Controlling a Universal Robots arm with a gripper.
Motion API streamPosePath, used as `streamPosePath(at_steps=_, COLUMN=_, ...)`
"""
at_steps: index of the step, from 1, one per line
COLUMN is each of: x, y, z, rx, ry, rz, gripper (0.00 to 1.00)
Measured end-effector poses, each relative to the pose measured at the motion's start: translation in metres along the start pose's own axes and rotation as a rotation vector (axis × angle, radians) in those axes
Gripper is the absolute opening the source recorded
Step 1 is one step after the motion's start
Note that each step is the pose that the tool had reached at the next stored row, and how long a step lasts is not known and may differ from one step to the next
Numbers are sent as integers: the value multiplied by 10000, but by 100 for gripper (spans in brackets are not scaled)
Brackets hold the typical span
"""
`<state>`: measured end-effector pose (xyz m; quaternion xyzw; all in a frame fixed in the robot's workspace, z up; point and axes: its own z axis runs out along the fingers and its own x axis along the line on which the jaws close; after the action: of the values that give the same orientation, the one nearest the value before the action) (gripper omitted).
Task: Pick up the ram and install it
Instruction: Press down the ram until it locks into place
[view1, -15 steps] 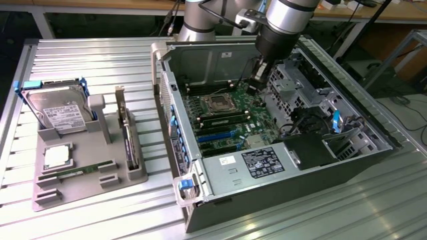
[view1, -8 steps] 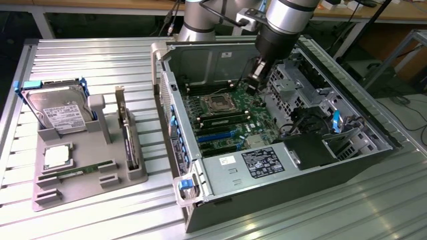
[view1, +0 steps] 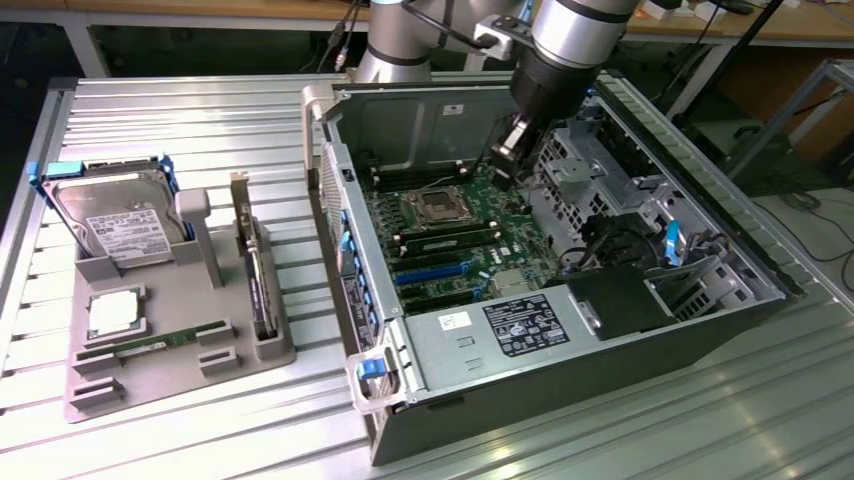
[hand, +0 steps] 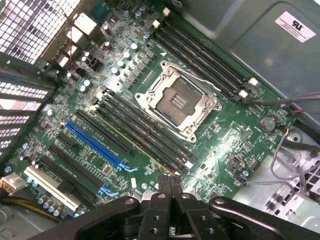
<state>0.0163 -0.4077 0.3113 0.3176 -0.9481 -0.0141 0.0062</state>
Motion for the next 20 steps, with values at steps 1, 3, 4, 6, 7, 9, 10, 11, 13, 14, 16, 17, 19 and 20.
streamPosePath(at_steps=1, x=0, y=0, z=0, rx=-1, ry=-4, rz=142, gripper=11)
streamPosePath(at_steps=3, x=1, y=1, z=0, rx=-2, ry=-17, rz=548, gripper=11)
streamPosePath(at_steps=4, x=1, y=1, z=0, rx=-2, ry=-20, rz=645, gripper=11)
streamPosePath(at_steps=6, x=1, y=1, z=0, rx=-2, ry=-27, rz=832, gripper=11)
streamPosePath(at_steps=7, x=1, y=1, z=0, rx=-1, ry=-28, rz=901, gripper=11)
streamPosePath(at_steps=9, x=1, y=1, z=-1, rx=1, ry=-31, rz=1053, gripper=11)
streamPosePath(at_steps=10, x=1, y=1, z=-1, rx=1, ry=-36, rz=1221, gripper=11)
streamPosePath(at_steps=11, x=1, y=1, z=-1, rx=1, ry=-42, rz=1440, gripper=11)
streamPosePath(at_steps=13, x=1, y=1, z=-2, rx=0, ry=-54, rz=1818, gripper=11)
streamPosePath(at_steps=14, x=1, y=1, z=-1, rx=-1, ry=-58, rz=1949, gripper=11)
streamPosePath(at_steps=16, x=1, y=1, z=-1, rx=-3, ry=-67, rz=2215, gripper=11)
streamPosePath(at_steps=17, x=1, y=1, z=-1, rx=-2, ry=-71, rz=2365, gripper=11)
streamPosePath(at_steps=19, x=2, y=1, z=-1, rx=-3, ry=-81, rz=2709, gripper=11)
streamPosePath(at_steps=20, x=2, y=1, z=-1, rx=-3, ry=-86, rz=2859, gripper=11)
